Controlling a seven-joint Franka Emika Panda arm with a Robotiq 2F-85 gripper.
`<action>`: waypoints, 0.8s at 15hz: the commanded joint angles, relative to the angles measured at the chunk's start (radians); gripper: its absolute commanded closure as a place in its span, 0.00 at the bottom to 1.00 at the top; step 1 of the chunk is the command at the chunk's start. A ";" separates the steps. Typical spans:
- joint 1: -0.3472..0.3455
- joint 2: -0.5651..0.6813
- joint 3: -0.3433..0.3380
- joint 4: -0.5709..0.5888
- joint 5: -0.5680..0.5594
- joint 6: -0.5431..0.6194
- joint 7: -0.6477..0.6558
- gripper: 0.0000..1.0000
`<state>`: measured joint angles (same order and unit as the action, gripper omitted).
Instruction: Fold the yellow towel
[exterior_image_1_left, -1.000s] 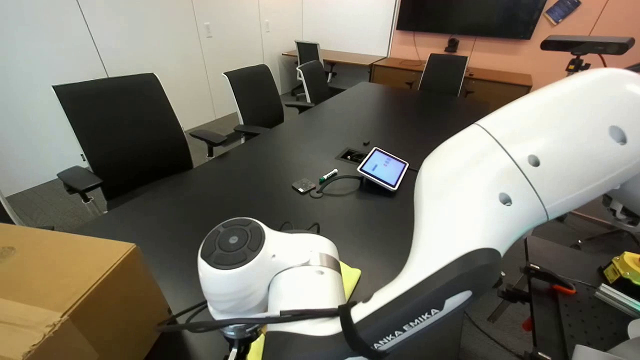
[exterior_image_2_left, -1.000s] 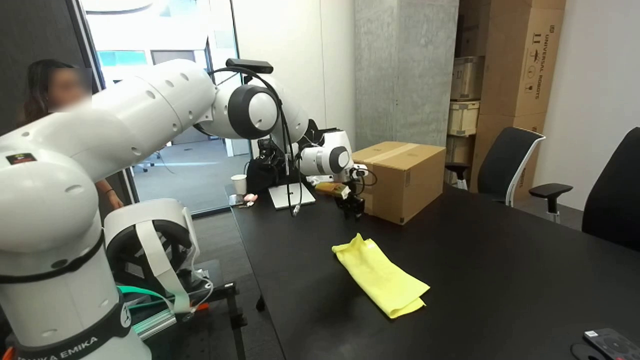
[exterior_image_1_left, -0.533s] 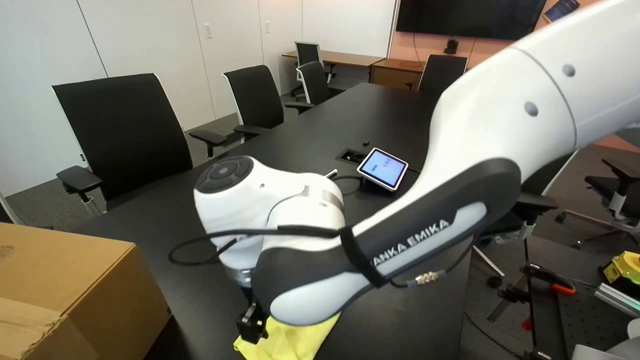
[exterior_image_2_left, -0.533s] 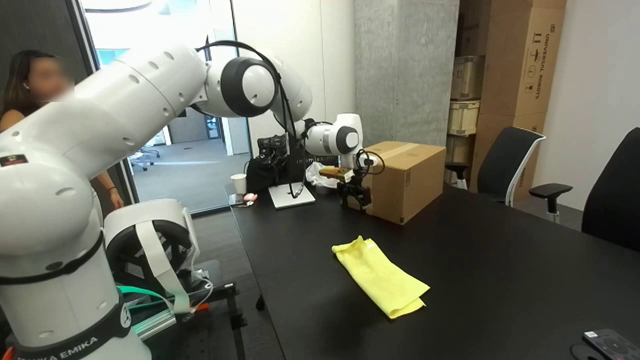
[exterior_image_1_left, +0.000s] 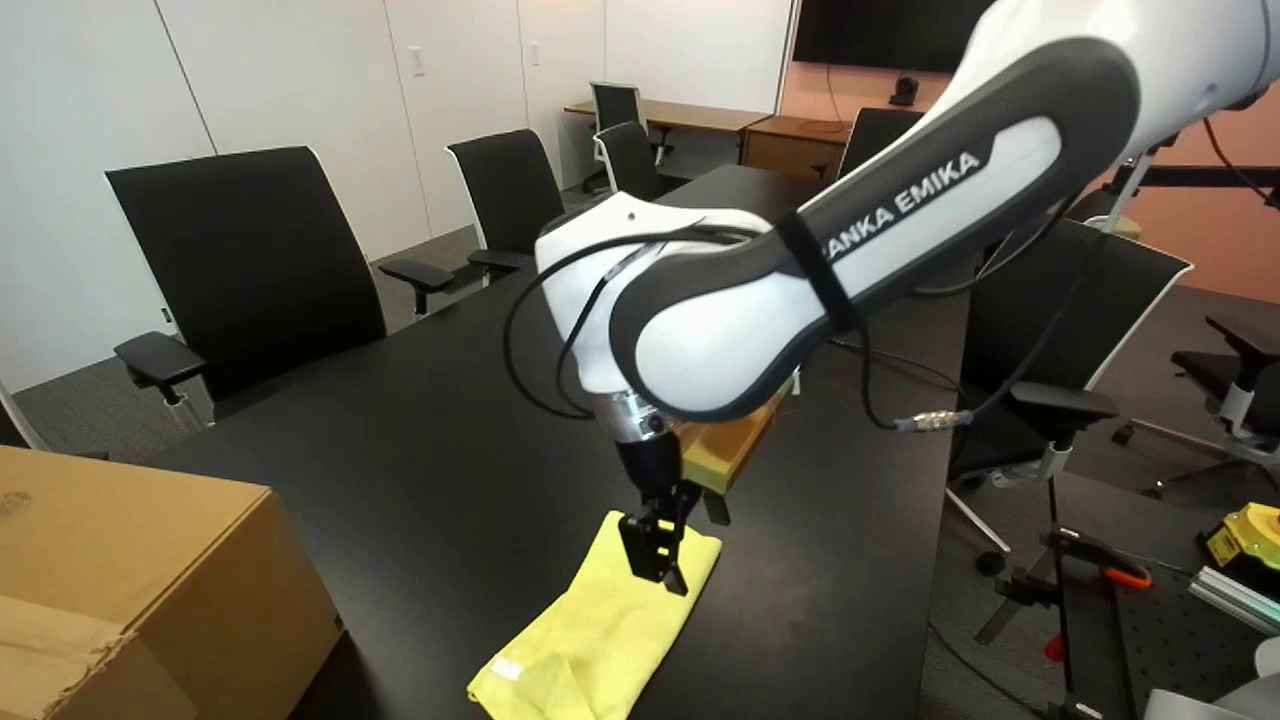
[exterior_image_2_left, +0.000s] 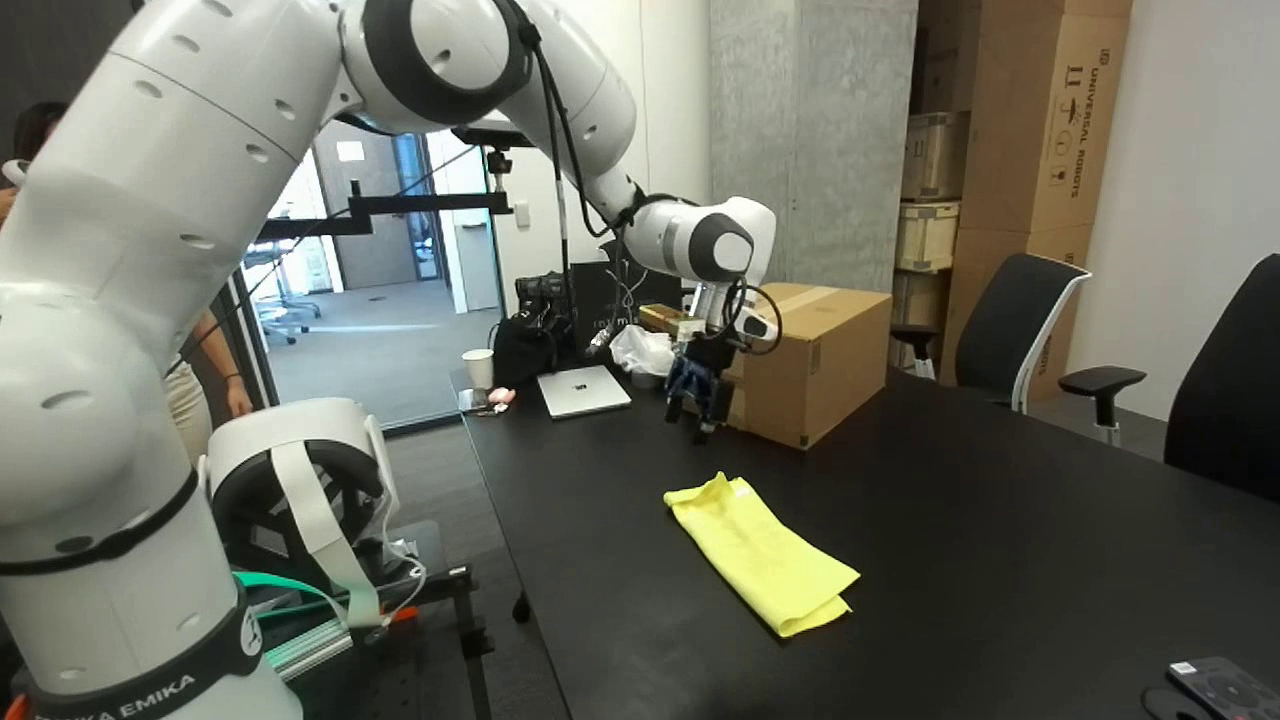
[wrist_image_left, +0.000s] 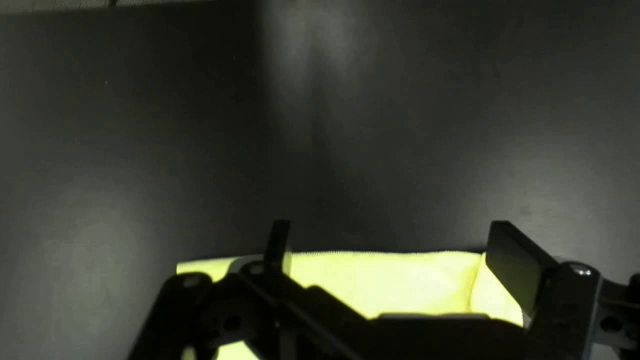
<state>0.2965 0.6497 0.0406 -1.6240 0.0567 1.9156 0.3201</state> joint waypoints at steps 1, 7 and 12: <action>-0.092 -0.206 0.043 -0.245 0.138 -0.012 -0.011 0.00; -0.187 -0.485 0.033 -0.560 0.236 -0.023 -0.149 0.00; -0.253 -0.732 -0.012 -0.750 0.134 -0.082 -0.294 0.00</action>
<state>0.0768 0.1046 0.0501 -2.2344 0.2441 1.8546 0.1171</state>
